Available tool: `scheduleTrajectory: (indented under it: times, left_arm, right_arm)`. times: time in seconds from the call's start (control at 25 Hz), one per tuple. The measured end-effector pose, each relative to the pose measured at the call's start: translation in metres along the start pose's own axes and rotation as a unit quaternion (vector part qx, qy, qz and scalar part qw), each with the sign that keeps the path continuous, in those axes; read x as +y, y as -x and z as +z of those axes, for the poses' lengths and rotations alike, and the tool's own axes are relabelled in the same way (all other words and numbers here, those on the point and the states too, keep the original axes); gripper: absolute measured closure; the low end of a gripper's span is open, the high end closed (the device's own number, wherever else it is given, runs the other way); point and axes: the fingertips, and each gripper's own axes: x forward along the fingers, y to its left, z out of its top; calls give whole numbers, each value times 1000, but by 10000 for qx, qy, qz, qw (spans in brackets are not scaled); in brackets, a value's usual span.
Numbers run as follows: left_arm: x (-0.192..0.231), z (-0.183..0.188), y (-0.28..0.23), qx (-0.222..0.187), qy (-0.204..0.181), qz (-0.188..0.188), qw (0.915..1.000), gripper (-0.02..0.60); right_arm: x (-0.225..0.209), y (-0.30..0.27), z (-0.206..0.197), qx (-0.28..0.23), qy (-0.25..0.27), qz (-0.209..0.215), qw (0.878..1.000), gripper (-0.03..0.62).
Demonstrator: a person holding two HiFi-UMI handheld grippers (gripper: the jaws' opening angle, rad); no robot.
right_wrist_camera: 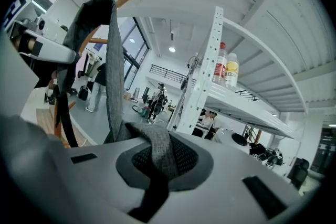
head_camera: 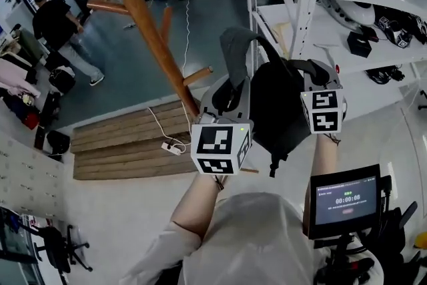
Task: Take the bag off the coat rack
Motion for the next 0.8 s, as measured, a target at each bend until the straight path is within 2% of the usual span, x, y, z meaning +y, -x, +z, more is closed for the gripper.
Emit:
scheduleTrajectory:
  times: [0.24, 0.4, 0.68, 0.8]
  left_arm:
    - [-39, -19, -24, 183, 86, -672, 9975, 505]
    - [-74, -44, -30, 433, -22, -1286, 9908, 505]
    - [-127, -116, -30, 1177, 93, -2222, 9678, 503]
    - [-154, -146, -26, 1475, 122, -2717, 9509, 503]
  right_arm:
    - [-45, 28, -32, 343, 3, -650, 9973, 576]
    - [-77, 61, -67, 693, -204, -1196, 9902, 576]
    - [-114, 121, -133, 1345, -504, -2046, 9683, 576]
    - [-126, 154, -162, 1618, -678, -2395, 9549, 576]
